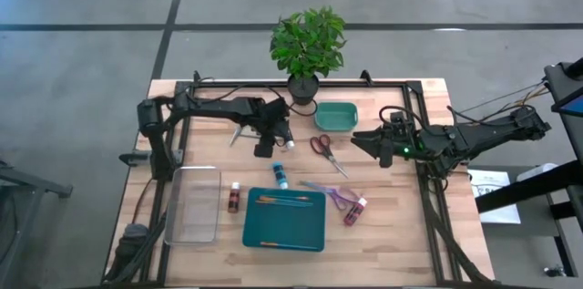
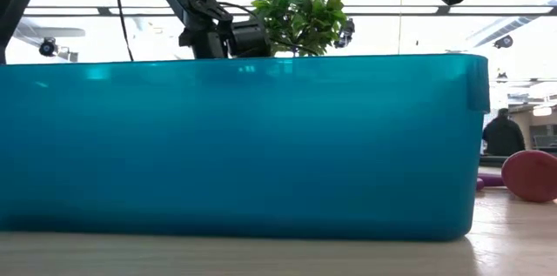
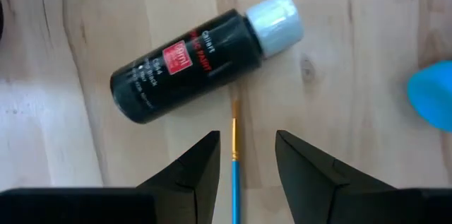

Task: Pick & Place Paint Supplies
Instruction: Put the blue paint brush into the blue bin

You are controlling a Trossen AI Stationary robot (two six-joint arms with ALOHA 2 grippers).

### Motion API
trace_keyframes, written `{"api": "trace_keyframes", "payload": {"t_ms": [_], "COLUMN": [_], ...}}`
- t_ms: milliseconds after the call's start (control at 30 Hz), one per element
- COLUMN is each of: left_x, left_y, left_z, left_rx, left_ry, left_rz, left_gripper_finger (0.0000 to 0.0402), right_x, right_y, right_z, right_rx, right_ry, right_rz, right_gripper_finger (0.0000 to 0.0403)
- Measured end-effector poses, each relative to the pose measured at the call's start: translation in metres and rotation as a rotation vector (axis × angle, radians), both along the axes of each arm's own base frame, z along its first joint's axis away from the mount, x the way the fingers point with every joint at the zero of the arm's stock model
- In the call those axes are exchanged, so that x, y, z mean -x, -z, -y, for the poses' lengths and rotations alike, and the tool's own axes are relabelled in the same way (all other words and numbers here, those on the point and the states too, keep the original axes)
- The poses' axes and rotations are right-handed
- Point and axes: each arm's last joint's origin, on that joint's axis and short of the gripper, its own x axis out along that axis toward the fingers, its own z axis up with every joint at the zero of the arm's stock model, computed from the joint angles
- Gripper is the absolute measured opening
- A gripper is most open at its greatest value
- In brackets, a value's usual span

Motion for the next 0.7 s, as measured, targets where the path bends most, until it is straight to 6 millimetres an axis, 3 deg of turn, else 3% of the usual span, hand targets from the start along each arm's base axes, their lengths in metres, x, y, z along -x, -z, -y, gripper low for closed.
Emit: {"api": "trace_keyframes", "payload": {"t_ms": [367, 700], "left_x": [-0.003, -0.008], "left_y": [0.008, 0.023], "left_z": [-0.001, -0.003], "left_rx": [0.009, 0.014], "left_ry": [0.037, 0.029], "left_rz": [0.007, -0.009], "left_gripper_finger": [0.0138, 0.0091], "right_x": [0.000, 0.000], "right_y": [0.000, 0.002], "right_z": [0.000, 0.000], "right_rx": [0.003, -0.009], "right_ry": [0.000, 0.002], "right_rz": [-0.004, -0.014], "right_gripper_finger": [0.0238, 0.0238]}}
